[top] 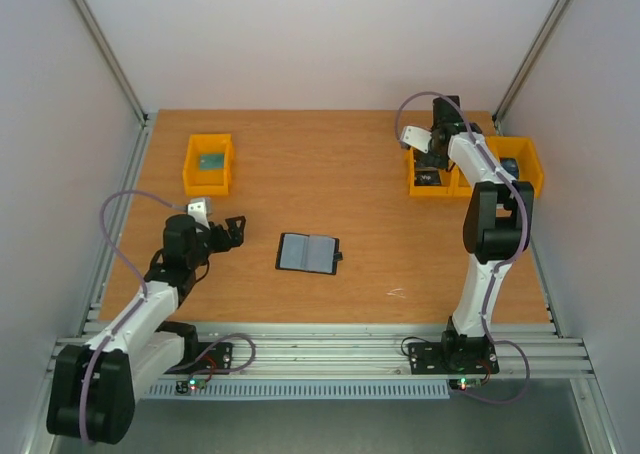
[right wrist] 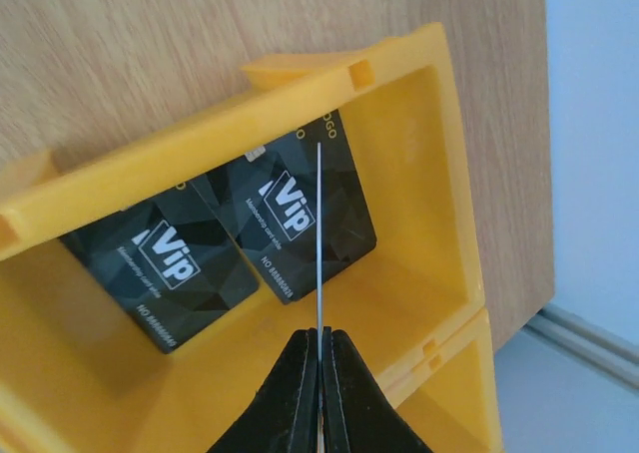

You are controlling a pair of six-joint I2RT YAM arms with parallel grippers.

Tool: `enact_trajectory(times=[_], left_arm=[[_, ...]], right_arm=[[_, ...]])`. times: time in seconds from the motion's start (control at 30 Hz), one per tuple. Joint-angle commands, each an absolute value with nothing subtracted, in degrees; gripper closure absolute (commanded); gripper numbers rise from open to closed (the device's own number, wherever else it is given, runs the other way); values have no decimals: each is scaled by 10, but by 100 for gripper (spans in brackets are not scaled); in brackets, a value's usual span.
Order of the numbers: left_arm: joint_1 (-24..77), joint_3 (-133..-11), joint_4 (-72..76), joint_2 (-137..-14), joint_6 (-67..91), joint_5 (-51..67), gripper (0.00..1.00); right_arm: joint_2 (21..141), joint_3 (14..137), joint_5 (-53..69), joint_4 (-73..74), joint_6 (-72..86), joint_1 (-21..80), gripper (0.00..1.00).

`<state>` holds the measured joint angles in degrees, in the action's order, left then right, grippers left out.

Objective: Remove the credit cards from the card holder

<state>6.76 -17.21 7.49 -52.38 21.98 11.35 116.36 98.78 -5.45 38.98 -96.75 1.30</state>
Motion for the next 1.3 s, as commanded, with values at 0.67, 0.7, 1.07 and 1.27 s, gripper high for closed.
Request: enact_trajectory(times=[0.67, 0.7, 1.07, 1.27], left_arm=[[64, -219, 126, -626, 213, 113, 1], [63, -219, 126, -626, 214, 111, 1], [64, -215, 125, -618, 215, 107, 1], [63, -212, 128, -602, 210, 121, 1]], right_arm=[[1241, 941, -83, 199, -1186, 21, 96], [1241, 939, -84, 200, -1186, 21, 93], [1213, 942, -80, 255, -1182, 22, 74], [1189, 958, -70, 254, -1133, 22, 47]])
